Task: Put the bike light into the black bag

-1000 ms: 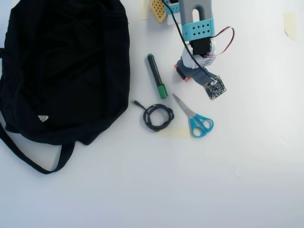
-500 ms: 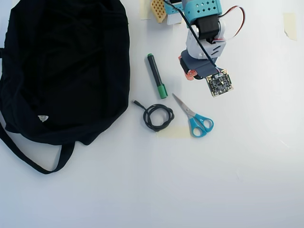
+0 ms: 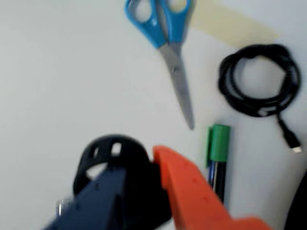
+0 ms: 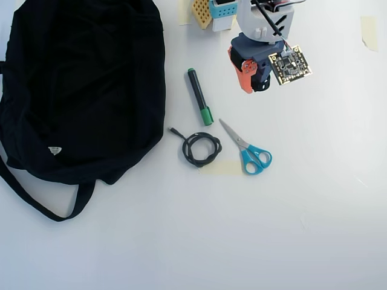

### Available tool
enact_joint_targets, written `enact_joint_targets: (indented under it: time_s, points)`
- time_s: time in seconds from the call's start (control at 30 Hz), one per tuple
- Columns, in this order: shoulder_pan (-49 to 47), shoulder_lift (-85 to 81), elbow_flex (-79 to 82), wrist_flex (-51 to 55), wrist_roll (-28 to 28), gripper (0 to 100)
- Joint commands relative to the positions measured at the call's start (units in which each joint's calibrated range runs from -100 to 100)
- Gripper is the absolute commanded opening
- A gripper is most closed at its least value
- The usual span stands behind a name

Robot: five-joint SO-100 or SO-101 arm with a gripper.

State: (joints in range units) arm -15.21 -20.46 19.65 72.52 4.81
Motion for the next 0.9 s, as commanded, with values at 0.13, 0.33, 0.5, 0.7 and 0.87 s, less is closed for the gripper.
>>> enact_joint_targets:
  time_s: [0.13, 0.33, 0.5, 0.7, 0.87]
  points:
    - [5.19, -7.34, -3.12, -4.65, -6.54, 2]
    - [10.87, -10.07, -3.21, -9.21, -8.11, 2]
    - [14.01, -10.49, -4.38, -9.73, -10.95, 2]
    - [21.64, -10.41, -5.73, -10.25, -12.2, 2]
    - [32.26, -9.33, -6.45, -10.07, -12.15, 2]
